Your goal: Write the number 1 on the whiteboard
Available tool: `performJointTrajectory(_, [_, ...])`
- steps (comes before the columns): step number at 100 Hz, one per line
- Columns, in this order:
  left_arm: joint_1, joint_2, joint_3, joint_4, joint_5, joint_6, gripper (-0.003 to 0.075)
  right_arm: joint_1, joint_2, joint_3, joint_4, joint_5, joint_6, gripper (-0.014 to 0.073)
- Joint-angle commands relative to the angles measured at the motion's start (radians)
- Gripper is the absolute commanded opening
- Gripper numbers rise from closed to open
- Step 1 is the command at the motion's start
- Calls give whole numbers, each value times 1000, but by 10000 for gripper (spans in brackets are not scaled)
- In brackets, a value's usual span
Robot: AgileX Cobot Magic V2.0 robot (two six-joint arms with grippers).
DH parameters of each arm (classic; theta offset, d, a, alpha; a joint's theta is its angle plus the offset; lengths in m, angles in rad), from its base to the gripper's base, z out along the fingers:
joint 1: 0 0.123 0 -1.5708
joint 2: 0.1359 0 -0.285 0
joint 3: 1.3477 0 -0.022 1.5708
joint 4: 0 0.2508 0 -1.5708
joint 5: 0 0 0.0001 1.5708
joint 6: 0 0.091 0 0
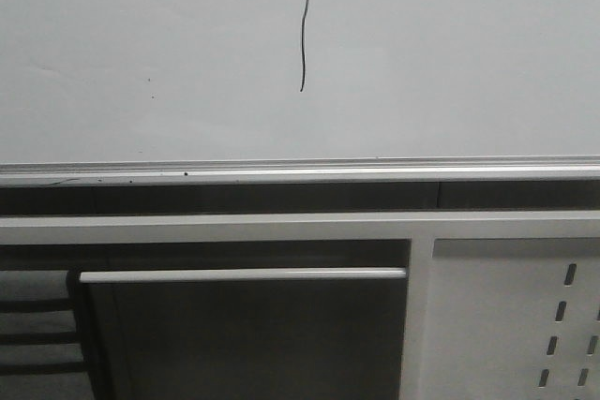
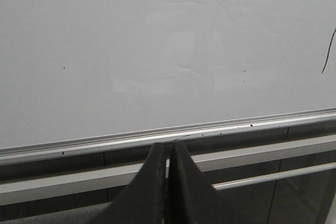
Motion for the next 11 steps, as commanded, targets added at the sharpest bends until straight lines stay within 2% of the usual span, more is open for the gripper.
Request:
performJointTrajectory(1, [2,-21,40,-10,-75,-8,-20,-6,-19,26,-10,-70,0,-53])
performJointTrajectory(11, [2,-21,40,-10,-75,-8,-20,-6,-19,26,-10,-70,0,-53])
